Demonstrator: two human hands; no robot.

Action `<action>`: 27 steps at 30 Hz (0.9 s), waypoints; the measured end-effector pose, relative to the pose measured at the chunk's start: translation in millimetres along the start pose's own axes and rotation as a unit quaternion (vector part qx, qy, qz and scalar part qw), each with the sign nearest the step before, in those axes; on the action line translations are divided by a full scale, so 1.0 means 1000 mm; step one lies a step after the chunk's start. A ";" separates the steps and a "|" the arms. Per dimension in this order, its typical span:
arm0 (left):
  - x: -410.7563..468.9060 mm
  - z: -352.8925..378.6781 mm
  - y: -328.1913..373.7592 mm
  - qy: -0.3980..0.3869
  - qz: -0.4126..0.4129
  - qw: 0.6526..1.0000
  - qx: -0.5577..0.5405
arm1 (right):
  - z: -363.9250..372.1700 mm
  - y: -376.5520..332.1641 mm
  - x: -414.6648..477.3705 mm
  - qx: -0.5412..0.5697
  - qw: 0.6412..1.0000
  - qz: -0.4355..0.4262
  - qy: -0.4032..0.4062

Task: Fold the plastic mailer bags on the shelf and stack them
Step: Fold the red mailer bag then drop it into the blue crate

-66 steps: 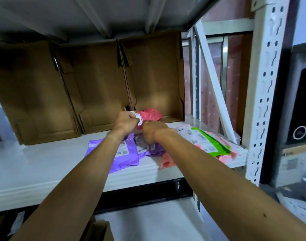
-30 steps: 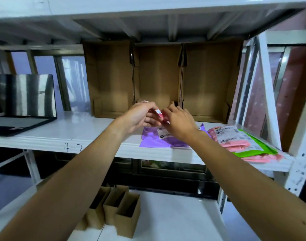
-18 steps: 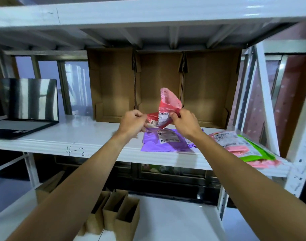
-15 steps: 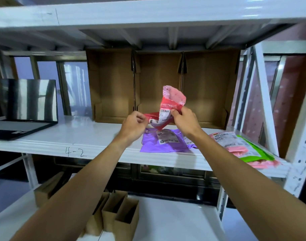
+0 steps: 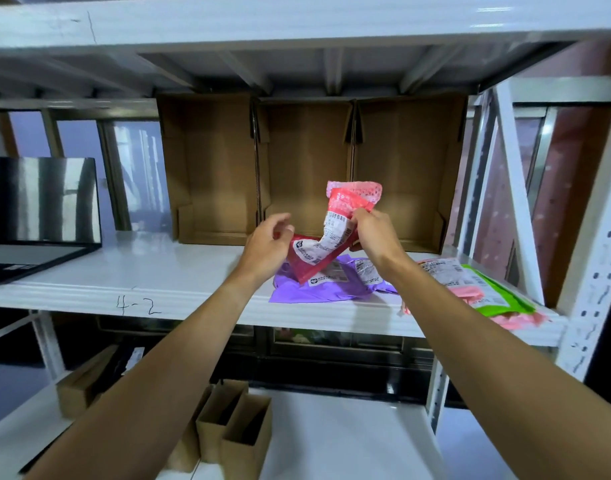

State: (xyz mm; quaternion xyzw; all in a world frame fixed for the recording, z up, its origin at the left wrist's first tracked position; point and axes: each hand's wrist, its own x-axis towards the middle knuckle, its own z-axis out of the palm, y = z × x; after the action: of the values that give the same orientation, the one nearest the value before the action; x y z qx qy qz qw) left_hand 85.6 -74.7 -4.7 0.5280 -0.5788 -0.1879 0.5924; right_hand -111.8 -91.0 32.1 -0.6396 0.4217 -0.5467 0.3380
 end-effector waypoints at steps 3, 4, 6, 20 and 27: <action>-0.006 0.002 -0.001 -0.030 0.037 0.995 0.083 | -0.001 0.005 0.003 -0.007 1.000 -0.008 0.005; -0.009 0.002 0.000 -0.032 0.058 0.991 0.117 | -0.002 0.006 0.004 -0.011 1.000 -0.015 0.006; -0.014 0.002 0.002 -0.044 0.078 0.984 0.155 | -0.001 0.011 0.008 -0.029 0.999 -0.032 0.009; -0.030 0.004 0.008 -0.027 0.396 0.792 0.463 | 0.005 0.010 0.009 -0.073 0.991 -0.060 0.090; -0.029 -0.001 0.000 -0.039 0.374 0.780 0.500 | 0.007 0.009 0.013 -0.102 0.988 -0.068 0.090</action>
State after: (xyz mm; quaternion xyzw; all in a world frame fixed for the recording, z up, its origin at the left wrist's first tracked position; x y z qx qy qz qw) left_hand 78.5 -49.8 -18.4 0.4839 -0.7664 0.3441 0.2452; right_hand -105.9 -106.6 28.1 -0.6463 0.4595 -0.5778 0.1935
